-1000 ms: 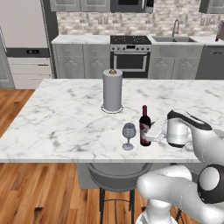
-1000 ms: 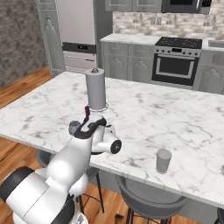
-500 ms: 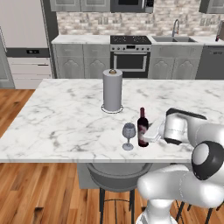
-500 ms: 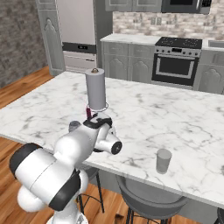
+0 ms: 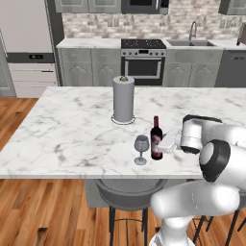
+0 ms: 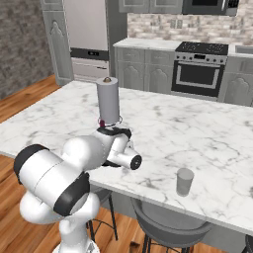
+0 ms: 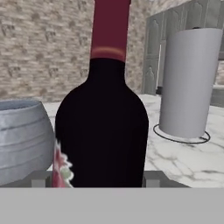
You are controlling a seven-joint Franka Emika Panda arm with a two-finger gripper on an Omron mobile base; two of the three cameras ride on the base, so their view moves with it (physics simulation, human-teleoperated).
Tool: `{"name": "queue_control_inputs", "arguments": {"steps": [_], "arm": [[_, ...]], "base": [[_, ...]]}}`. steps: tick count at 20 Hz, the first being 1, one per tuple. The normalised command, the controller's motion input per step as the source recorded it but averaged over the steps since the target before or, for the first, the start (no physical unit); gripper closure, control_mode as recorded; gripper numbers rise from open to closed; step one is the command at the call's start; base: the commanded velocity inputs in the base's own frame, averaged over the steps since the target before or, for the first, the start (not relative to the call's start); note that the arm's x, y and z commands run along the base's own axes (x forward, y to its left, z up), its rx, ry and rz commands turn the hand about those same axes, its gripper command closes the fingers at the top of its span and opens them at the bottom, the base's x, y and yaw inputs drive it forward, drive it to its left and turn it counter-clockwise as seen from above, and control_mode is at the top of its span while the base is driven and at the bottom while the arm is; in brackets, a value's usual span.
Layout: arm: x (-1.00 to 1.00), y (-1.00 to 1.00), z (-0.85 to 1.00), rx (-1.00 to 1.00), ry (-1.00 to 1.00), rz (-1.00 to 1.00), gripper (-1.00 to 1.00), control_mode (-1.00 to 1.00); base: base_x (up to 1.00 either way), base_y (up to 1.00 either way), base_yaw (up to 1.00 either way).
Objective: There is a wine glass and glass cup on the dining counter. Place the wine bottle next to the wine glass and the juice bottle next to the glass cup.
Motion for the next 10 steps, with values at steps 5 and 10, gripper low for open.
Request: {"name": "queue_control_inputs", "arguments": {"steps": [5,10], "arm": [[0.05,-0.01,-0.21,0.0,0.0,0.03,1.0,-1.0],[-0.06,0.0,-0.26,0.0,0.0,0.04,1.0,-1.0]], "base": [[0.0,0.0,0.0],[0.0,0.0,0.0]]}}
